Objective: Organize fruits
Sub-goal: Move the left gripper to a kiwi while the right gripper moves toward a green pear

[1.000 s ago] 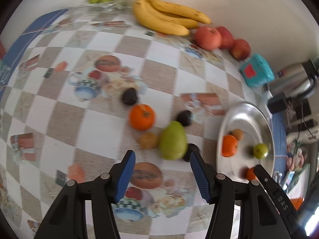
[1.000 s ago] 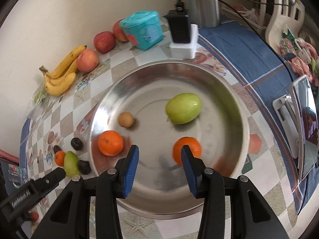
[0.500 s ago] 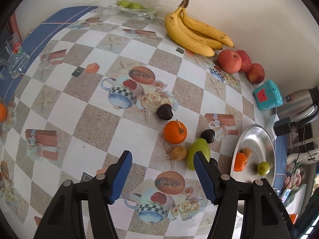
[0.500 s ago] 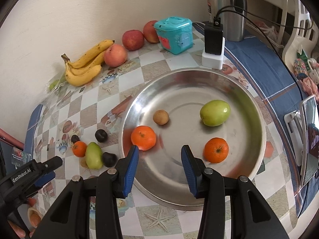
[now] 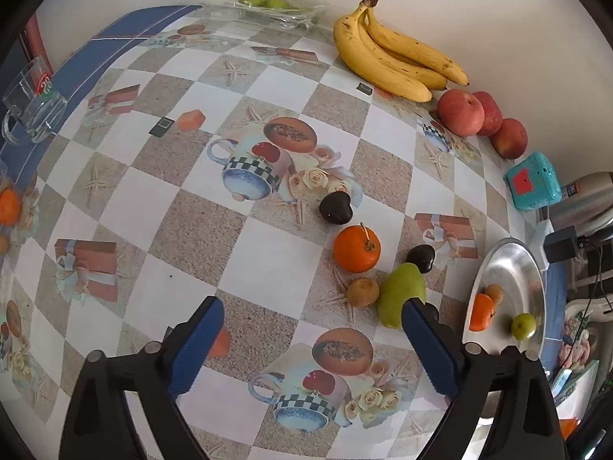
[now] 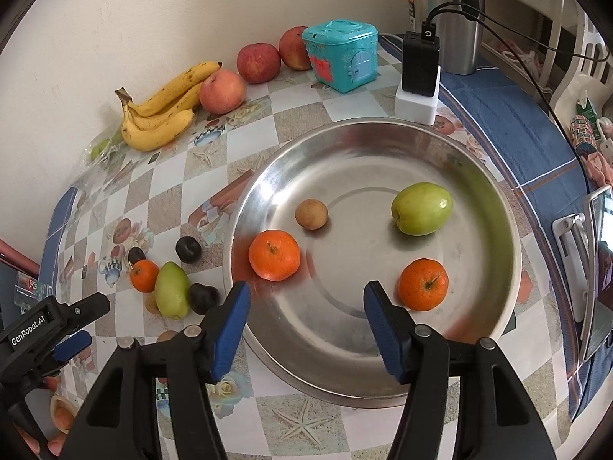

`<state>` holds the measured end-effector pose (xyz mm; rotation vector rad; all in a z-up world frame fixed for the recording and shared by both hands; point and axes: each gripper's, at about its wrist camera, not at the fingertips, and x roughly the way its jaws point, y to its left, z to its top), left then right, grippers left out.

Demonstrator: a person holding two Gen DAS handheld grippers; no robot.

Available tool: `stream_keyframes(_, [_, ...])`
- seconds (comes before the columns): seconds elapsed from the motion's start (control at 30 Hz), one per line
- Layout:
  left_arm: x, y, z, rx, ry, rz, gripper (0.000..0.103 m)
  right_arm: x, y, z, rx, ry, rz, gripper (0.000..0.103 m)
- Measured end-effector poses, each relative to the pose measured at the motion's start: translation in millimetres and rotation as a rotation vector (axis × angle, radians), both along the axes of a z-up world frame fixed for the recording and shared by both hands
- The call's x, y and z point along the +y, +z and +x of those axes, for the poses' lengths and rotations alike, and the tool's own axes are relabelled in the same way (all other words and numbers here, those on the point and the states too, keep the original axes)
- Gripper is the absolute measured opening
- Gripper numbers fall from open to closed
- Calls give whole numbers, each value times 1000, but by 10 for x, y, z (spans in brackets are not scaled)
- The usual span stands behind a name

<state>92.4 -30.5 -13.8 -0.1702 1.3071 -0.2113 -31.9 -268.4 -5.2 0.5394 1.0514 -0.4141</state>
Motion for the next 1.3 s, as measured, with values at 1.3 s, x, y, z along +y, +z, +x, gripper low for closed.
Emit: stream_keyframes(1.3, [-28, -264, 180, 10, -67, -3, 86, 346, -157, 291, -1, 109, 15, 87])
